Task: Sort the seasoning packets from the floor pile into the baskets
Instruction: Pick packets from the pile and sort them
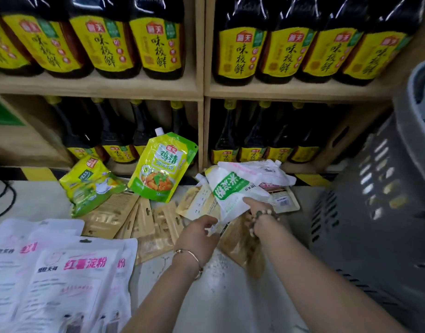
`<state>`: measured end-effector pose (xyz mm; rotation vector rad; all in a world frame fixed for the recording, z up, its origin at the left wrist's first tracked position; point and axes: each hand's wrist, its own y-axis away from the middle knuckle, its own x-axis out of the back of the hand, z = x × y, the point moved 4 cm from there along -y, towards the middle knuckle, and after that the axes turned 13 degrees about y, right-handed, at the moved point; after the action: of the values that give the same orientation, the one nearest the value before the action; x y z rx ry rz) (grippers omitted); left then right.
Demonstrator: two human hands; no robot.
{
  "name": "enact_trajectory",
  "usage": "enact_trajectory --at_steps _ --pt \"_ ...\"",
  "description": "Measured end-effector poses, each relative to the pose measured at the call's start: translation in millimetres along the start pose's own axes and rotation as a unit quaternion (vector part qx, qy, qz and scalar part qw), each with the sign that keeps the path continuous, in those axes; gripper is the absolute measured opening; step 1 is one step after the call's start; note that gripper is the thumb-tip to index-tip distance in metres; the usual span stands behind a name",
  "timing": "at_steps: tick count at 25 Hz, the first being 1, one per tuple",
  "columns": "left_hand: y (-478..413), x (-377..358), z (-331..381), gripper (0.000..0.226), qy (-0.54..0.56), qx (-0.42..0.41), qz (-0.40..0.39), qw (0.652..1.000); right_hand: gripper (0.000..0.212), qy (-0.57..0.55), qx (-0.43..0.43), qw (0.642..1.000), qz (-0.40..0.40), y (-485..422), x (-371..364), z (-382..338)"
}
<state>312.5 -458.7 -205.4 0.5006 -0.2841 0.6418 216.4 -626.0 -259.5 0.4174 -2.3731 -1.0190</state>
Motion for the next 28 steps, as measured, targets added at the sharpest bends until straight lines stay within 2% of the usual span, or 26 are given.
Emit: enact_trajectory --at_steps 2,4,6,7,9,11,13,14,17,18,19,21,23,26,27,28 --pt "-4 -7 -3 0.029 0.024 0.009 -0.004 1.0 0.072 -0.005 -0.02 1.0 -0.009 -12 -5 -5" --pt "-5 -10 -5 0.027 0.037 0.017 -0.003 0.999 0.07 0.03 0.012 0.997 0.064 -14 -3 -13" --pt "-4 -6 -7 0.024 0.07 0.013 0.007 0.997 0.046 -0.03 0.122 0.987 0.105 1 -4 -19" --pt "-4 1 -7 0.024 0.097 0.005 0.021 0.995 0.034 -0.058 0.184 0.976 0.103 13 -5 -19" --pt "-4 18 -6 0.03 0.148 -0.032 0.059 0.987 0.016 -0.046 0.28 0.955 0.086 38 1 -15" --pt "0 33 -1 0.051 0.121 -0.117 0.058 0.984 0.018 -0.031 0.336 0.94 0.05 56 20 -12" --pt "6 36 8 0.083 0.018 -0.195 0.004 0.981 0.02 -0.009 0.357 0.934 -0.016 72 37 -21" --pt "8 35 11 0.096 -0.033 -0.208 -0.023 0.977 0.02 0.031 0.379 0.923 -0.061 83 43 -29" --pt "9 28 19 0.117 -0.159 -0.225 -0.087 0.957 0.025 0.201 0.468 0.838 -0.197 119 43 -52" --pt "11 22 22 0.121 -0.168 -0.23 -0.122 0.951 0.029 0.242 0.482 0.809 -0.235 128 39 -57" --pt "15 16 24 0.12 -0.123 -0.227 -0.174 0.95 0.031 0.258 0.486 0.79 -0.272 135 36 -59" --pt "28 3 24 0.1 0.084 -0.196 -0.246 0.946 0.031 0.252 0.477 0.777 -0.324 141 31 -60" --pt "35 -3 9 0.078 0.229 -0.124 -0.193 0.946 0.029 0.247 0.465 0.782 -0.333 136 24 -56" --pt "37 -12 -17 0.043 0.252 -0.037 -0.067 0.965 0.024 0.277 0.424 0.804 -0.313 111 11 -40" --pt "37 -14 -24 0.032 0.259 -0.013 -0.027 0.965 0.023 0.298 0.421 0.812 -0.272 96 10 -36" --pt "37 -14 -31 0.023 0.281 0.012 0.01 0.96 0.022 0.312 0.419 0.83 -0.197 78 12 -34"
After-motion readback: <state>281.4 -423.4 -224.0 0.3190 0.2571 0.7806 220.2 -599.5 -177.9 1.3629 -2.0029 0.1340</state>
